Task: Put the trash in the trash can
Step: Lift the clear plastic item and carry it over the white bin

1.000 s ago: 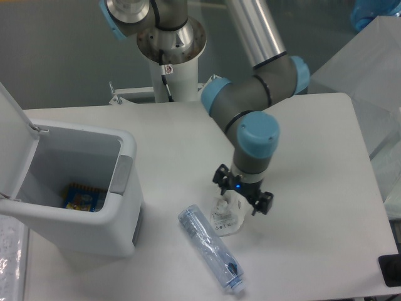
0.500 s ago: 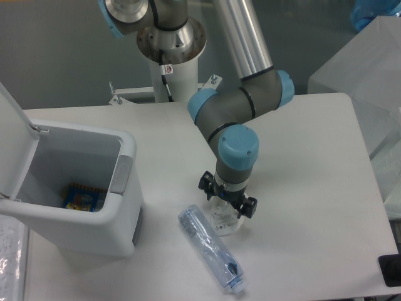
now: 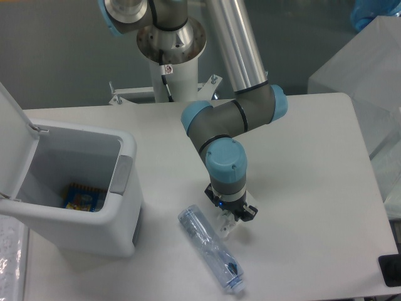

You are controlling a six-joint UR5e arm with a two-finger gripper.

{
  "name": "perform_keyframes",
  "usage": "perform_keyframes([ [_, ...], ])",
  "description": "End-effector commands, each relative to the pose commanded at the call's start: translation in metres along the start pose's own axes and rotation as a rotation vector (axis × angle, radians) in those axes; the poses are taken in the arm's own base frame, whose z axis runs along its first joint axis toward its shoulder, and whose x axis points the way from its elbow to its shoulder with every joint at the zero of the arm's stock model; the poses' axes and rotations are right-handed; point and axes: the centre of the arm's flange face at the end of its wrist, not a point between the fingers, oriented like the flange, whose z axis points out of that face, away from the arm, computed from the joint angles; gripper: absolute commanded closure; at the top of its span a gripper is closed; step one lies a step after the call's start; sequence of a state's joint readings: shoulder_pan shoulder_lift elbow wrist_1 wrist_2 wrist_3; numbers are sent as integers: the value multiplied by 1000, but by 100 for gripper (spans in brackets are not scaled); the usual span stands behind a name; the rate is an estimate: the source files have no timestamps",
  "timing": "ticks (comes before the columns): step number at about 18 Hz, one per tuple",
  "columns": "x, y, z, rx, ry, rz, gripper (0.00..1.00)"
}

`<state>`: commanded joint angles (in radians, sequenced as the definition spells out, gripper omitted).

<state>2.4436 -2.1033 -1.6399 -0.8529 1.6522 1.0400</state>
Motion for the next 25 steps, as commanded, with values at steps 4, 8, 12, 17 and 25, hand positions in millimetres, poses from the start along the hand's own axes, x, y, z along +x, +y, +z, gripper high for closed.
perform_keyframes([
  [4,-26,11,-48,66,-63,-41,100],
  [8,-52,10,-104,178,-123,-83,100],
  [12,-68,-4,-151,424,-63,-196,100],
  [17,-65,0,-228,687,8,-260,100],
  [25,2,-19,-316,860,79,-237,100],
])
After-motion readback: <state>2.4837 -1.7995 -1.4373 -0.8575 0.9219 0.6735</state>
